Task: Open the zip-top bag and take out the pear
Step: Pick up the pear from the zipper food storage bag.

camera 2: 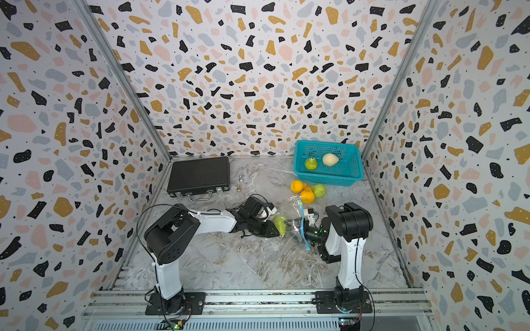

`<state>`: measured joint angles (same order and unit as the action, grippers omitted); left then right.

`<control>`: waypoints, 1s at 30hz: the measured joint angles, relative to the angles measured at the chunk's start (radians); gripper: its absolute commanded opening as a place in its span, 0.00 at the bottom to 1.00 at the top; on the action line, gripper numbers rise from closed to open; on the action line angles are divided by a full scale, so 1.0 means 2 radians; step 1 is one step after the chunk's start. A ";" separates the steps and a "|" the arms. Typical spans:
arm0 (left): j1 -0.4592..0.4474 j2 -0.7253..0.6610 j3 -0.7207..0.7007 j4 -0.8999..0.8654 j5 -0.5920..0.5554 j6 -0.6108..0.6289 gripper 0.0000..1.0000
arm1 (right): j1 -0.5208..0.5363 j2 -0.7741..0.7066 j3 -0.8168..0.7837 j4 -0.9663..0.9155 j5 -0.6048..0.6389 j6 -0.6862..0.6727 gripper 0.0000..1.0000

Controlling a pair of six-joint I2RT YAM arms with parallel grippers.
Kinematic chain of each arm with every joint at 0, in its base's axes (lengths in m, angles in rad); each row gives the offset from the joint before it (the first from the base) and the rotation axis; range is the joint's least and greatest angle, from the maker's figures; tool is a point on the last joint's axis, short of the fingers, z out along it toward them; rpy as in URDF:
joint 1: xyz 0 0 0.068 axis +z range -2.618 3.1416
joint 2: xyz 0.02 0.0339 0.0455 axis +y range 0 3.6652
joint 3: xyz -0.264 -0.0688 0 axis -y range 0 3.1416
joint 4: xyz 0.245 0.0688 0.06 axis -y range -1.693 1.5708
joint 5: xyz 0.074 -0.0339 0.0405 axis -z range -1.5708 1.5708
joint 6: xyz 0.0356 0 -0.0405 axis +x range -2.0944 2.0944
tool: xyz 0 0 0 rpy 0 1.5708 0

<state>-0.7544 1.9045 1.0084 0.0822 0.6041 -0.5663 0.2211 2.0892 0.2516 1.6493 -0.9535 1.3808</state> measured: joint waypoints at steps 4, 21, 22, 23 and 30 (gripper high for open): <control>0.018 -0.057 -0.047 0.006 0.004 -0.005 0.22 | 0.000 0.001 0.000 0.000 0.002 0.000 0.70; 0.071 -0.057 0.083 -0.103 -0.038 0.044 0.19 | 0.000 0.002 0.000 0.000 0.003 -0.001 0.70; 0.069 -0.039 0.085 -0.108 -0.043 0.046 0.18 | 0.000 0.002 0.000 0.000 0.003 -0.001 0.70; 0.069 -0.022 0.085 -0.114 -0.046 0.048 0.18 | 0.000 0.002 0.000 0.000 0.003 -0.001 0.70; 0.047 0.006 0.062 -0.130 -0.058 0.045 0.17 | 0.000 0.002 0.000 0.000 0.001 -0.001 0.72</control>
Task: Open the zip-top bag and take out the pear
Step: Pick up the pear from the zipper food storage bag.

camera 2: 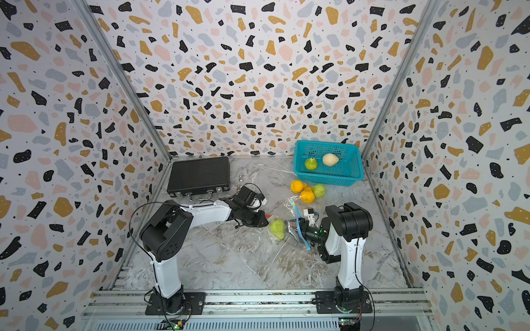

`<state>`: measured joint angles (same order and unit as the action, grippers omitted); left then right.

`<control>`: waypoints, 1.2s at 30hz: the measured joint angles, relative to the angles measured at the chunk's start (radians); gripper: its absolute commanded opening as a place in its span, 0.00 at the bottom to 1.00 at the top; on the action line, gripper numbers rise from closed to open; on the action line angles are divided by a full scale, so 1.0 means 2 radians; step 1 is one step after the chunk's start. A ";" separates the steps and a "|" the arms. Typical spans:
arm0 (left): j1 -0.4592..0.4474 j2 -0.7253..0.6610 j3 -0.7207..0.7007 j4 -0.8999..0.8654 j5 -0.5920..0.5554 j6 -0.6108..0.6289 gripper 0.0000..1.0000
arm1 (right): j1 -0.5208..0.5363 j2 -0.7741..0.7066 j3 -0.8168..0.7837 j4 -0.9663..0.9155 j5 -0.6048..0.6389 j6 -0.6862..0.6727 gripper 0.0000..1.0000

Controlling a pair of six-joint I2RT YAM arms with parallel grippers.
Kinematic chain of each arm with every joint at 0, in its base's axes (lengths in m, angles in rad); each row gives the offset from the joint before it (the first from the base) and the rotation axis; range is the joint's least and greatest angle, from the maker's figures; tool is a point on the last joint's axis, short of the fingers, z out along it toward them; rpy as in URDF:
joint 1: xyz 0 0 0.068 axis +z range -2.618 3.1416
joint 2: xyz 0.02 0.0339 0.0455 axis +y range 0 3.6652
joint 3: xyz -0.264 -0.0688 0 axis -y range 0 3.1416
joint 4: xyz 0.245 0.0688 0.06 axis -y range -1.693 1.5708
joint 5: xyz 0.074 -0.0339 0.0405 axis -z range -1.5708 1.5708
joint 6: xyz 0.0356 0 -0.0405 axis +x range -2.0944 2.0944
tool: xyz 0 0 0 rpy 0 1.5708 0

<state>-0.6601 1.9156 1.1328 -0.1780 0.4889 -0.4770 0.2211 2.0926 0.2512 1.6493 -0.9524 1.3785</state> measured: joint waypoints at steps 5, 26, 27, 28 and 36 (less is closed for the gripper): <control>-0.028 0.009 0.000 0.030 0.002 -0.021 0.17 | 0.000 0.000 0.000 0.000 -0.001 0.000 0.72; -0.030 0.050 0.018 0.076 0.016 -0.050 0.17 | 0.004 0.011 -0.003 0.002 0.001 -0.007 0.49; -0.026 0.048 0.011 0.083 0.017 -0.048 0.16 | 0.005 0.010 -0.004 0.002 0.002 -0.007 0.49; -0.021 0.043 0.000 0.091 0.021 -0.047 0.16 | 0.005 0.005 -0.007 0.002 0.004 -0.006 0.49; 0.044 -0.021 -0.107 0.139 0.023 -0.029 0.16 | 0.008 -0.120 -0.035 -0.148 0.015 -0.016 0.49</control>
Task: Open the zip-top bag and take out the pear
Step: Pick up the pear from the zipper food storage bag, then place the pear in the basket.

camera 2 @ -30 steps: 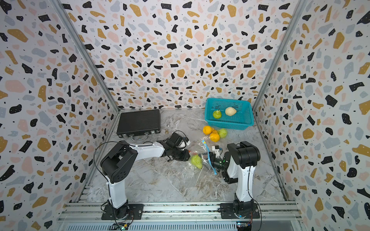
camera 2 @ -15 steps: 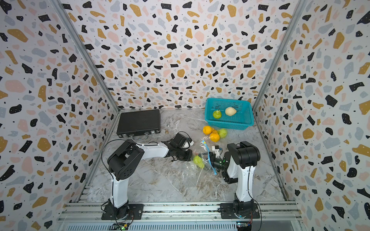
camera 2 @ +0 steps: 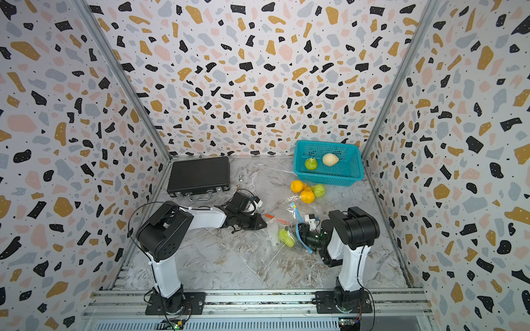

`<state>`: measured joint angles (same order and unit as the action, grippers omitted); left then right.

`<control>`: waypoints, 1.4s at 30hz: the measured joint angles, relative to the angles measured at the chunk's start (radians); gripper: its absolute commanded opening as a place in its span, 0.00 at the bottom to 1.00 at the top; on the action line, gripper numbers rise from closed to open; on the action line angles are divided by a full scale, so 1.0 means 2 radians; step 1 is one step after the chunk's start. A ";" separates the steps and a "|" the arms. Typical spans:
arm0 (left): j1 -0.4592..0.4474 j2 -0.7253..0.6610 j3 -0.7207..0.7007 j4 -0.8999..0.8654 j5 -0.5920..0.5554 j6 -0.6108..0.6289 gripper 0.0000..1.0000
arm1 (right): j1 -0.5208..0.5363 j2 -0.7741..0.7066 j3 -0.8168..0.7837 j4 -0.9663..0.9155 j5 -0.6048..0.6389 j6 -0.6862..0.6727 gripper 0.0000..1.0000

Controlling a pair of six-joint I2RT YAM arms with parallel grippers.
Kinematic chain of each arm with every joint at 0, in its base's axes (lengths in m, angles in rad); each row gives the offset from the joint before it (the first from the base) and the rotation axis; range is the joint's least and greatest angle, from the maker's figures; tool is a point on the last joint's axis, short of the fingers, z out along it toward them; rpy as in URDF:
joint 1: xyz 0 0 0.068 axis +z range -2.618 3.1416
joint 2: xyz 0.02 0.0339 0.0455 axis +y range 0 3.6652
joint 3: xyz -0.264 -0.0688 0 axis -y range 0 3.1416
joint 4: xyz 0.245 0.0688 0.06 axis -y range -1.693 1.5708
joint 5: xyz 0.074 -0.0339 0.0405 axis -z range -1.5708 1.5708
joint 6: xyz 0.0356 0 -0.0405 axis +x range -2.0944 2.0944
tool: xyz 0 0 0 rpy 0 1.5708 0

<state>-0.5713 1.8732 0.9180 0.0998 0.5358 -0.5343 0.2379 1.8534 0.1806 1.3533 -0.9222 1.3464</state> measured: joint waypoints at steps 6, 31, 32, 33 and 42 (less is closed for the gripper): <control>0.030 -0.031 -0.048 0.021 -0.002 0.016 0.16 | 0.007 -0.249 0.078 -0.450 0.058 -0.141 0.59; 0.116 -0.288 -0.120 -0.119 -0.067 0.035 0.19 | -0.054 -0.341 0.370 -1.002 0.171 -0.382 0.57; 0.111 -0.320 -0.111 -0.132 -0.066 0.033 0.19 | -0.064 -0.337 0.378 -1.012 0.176 -0.388 0.57; 0.104 -0.347 -0.099 -0.141 -0.065 0.031 0.19 | -0.073 -0.332 0.389 -1.023 0.183 -0.394 0.57; -0.040 -0.380 -0.064 -0.141 -0.069 -0.007 0.24 | -0.099 -0.233 0.575 -1.044 0.259 -0.430 0.61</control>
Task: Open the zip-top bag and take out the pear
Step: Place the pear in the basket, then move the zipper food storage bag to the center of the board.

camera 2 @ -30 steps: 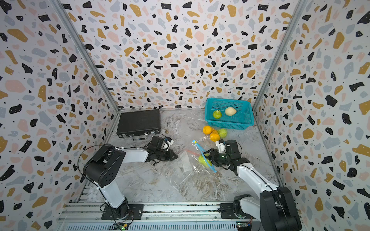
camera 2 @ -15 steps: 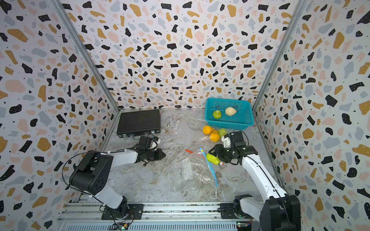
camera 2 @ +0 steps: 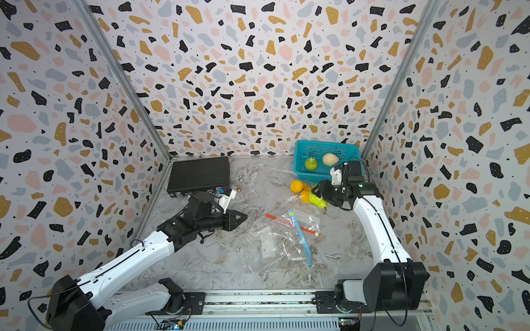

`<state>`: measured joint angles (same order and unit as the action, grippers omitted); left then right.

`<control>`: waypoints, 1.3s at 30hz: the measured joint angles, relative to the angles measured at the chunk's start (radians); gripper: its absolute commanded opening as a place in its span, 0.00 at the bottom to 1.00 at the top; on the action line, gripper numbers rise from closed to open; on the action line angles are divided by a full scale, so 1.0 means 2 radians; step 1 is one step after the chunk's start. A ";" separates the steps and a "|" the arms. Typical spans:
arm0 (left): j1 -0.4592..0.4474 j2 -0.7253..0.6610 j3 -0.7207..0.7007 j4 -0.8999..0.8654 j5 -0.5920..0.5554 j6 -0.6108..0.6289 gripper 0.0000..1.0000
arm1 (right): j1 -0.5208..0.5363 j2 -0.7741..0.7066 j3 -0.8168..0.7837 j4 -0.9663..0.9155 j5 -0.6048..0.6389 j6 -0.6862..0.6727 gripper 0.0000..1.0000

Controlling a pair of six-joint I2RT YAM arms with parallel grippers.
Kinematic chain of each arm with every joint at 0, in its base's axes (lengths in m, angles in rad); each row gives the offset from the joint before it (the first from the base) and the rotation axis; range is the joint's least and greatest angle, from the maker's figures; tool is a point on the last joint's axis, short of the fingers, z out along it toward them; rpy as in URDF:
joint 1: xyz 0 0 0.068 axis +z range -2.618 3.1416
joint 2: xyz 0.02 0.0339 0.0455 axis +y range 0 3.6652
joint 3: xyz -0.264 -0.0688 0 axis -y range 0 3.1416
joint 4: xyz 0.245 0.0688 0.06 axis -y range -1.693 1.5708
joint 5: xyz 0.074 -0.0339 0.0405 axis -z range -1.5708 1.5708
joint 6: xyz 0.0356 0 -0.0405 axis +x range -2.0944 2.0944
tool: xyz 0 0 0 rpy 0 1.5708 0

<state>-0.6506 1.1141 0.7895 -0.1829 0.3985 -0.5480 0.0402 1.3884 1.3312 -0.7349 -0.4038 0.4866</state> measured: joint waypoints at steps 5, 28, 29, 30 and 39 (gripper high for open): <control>-0.060 0.047 -0.024 0.083 0.026 -0.053 0.28 | -0.023 0.124 0.125 0.054 0.067 -0.007 0.68; 0.070 0.282 -0.097 0.286 -0.009 -0.107 0.21 | -0.044 0.195 0.137 0.087 0.103 -0.013 0.85; 0.081 0.273 -0.100 0.277 -0.017 -0.101 0.21 | -0.045 0.158 0.095 0.090 0.093 -0.012 0.85; 0.093 0.263 -0.103 0.263 -0.027 -0.094 0.21 | -0.045 0.123 0.049 0.096 0.084 -0.011 0.84; 0.186 0.182 -0.101 0.137 -0.090 -0.037 0.25 | -0.046 0.029 -0.217 0.107 0.030 0.009 0.80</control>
<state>-0.2783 1.4788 0.5884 0.0906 0.2188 -0.6220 -0.0513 1.4467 0.8963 -0.5201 -0.3447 0.5045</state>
